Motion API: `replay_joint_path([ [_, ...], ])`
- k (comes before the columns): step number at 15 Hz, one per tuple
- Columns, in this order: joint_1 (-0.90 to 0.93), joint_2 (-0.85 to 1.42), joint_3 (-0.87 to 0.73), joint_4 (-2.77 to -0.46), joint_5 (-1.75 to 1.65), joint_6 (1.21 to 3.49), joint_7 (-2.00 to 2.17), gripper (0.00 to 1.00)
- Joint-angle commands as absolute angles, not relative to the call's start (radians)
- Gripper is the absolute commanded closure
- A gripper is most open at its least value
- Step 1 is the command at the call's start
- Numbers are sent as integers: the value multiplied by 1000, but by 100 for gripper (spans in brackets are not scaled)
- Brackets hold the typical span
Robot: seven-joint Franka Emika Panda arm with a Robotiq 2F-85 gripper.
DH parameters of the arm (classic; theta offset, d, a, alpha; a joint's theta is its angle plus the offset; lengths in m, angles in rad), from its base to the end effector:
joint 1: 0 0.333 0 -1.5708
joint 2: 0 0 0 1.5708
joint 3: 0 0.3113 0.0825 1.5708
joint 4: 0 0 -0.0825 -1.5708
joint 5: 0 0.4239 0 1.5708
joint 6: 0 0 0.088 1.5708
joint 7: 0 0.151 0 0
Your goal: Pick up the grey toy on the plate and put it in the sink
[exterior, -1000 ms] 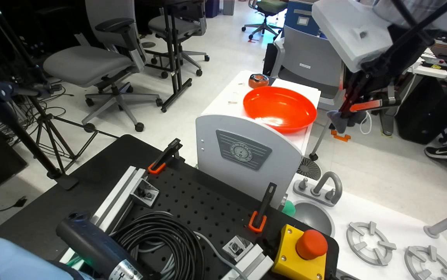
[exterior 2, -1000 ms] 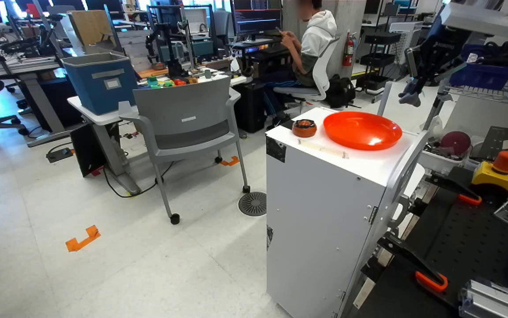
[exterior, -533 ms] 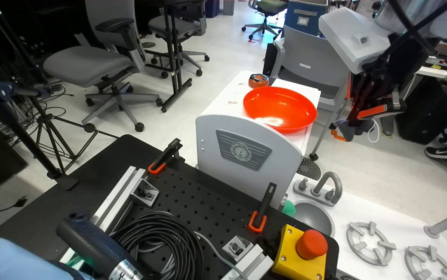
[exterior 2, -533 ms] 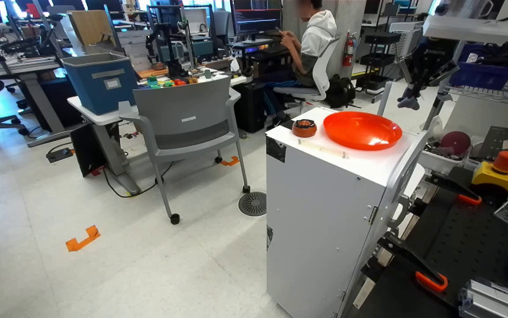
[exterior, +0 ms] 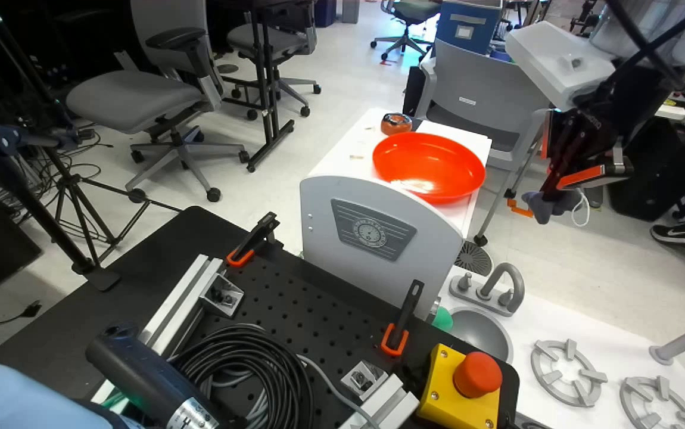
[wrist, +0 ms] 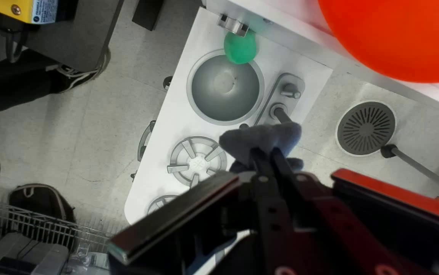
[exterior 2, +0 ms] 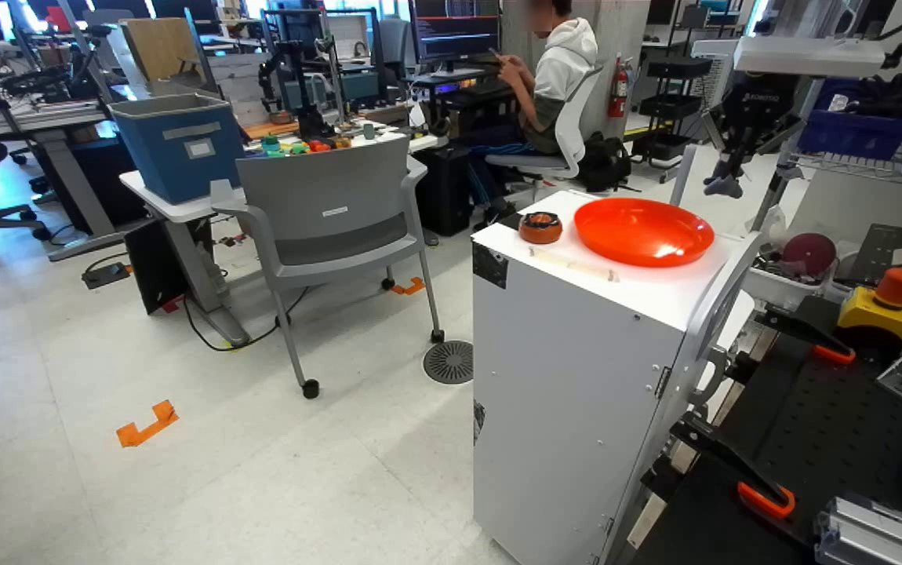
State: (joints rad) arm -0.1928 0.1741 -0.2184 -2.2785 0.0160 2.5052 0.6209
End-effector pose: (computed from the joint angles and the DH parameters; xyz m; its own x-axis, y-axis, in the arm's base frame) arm 0.5166 -0.2281 0.2068 0.5046 -0.8611 0.0622 -0.8624 -0.5061 -0.0110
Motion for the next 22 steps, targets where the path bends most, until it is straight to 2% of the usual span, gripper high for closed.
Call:
replay_joint_path([
  [1, -179, 207, -242, -2225, 8, 2457, 642, 99],
  [22, -120, 291, -288, -2149, -107, 2414, 817, 99],
])
